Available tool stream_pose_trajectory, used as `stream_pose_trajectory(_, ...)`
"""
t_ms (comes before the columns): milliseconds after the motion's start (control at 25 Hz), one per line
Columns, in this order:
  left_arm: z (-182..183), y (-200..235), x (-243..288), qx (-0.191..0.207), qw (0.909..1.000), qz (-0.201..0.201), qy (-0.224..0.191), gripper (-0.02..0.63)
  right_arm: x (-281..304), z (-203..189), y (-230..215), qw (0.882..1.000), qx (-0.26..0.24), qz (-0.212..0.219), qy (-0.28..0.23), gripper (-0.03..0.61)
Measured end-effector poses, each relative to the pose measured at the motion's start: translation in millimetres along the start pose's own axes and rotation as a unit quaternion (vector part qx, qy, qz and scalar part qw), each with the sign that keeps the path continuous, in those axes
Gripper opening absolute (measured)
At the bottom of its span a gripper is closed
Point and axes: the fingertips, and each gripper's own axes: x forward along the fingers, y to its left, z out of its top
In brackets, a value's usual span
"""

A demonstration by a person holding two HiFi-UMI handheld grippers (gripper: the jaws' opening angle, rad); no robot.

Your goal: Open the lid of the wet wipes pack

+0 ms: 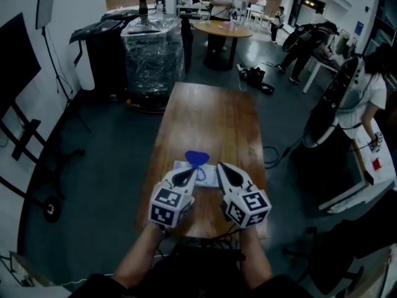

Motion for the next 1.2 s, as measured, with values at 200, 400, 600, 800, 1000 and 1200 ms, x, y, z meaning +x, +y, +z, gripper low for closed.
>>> stream_pose_trajectory(200, 8, -7, 0, 0.004, 0.9999, -0.009, -0.008, 0.005, -4, 6, 2, 1.0, -0.012, 0.002, -0.004, 0.008)
stream_pose_trajectory(400, 13, -6, -1, 0.001, 0.9999, -0.01, -0.013, 0.005, -4, 10, 7, 1.0, -0.022, 0.008, -0.004, 0.008)
stream_pose_trajectory(600, 17, -4, -2, 0.002, 0.9998, -0.013, -0.016, 0.005, -3, 13, 10, 1.0, -0.025, 0.01, -0.006, 0.008)
stream_pose_trajectory(800, 17, -9, -2, 0.003, 0.9997, -0.017, -0.018, 0.005, -8, 13, 8, 1.0, -0.028, 0.007, -0.007, 0.008)
stream_pose_trajectory(1000, 18, -7, -1, 0.004, 0.9996, -0.021, -0.018, 0.005, -6, 14, 8, 1.0, -0.031, 0.003, -0.006, 0.008)
stream_pose_trajectory(1200, 18, -8, 2, 0.006, 0.9996, -0.021, -0.017, 0.005, -5, 14, 4, 0.999, -0.033, 0.002, -0.006, 0.008)
